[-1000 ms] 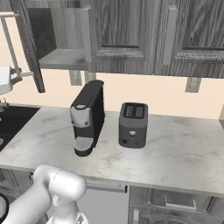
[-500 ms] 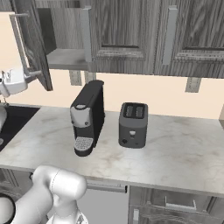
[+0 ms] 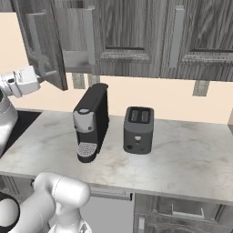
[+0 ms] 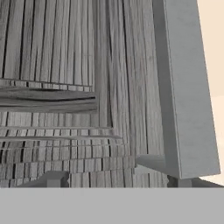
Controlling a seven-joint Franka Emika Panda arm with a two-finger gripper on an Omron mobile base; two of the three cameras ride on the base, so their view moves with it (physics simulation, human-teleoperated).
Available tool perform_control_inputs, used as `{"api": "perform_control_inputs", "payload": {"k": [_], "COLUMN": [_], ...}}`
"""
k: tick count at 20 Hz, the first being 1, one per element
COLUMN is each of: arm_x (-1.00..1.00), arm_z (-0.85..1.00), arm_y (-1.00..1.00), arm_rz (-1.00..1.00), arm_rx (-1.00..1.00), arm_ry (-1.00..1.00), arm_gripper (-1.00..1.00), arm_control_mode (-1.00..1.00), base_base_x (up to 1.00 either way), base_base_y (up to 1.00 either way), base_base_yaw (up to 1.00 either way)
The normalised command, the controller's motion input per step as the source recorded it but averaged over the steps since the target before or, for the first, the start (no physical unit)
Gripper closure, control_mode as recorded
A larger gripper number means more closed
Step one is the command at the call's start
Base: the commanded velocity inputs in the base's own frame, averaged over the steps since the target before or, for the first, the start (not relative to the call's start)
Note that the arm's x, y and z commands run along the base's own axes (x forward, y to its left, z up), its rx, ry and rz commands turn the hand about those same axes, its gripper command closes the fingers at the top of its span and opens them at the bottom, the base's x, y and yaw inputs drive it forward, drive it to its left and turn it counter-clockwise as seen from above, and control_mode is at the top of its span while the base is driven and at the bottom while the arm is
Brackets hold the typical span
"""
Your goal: Pick up the bar soap and bar soap from the sink, and place them back in the cabinet, and close the cabinet doors.
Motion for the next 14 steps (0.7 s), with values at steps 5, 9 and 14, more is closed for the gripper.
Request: {"api": "perform_control_inputs", "payload": {"k": [5, 9, 14], "arm_x": [0.38, 0.36, 0.35], "arm_z": [0.00, 0.00, 0.00], "arm_y": [-0.21, -0.25, -0.32], "arm_rz": [0.00, 0.00, 0.03], "arm_rx": [0.00, 0.00, 0.00], "arm_ry": [0.00, 0.00, 0.00], "arm_gripper": [-1.00, -1.00, -1.00], "arm_control_mode": [-1.00, -1.00, -1.00], "base_base_x": [0.00, 0.00, 0.00], "base_base_y": [0.00, 0.00, 0.00], "base_base_yaw": [0.00, 0.00, 0.00]}}
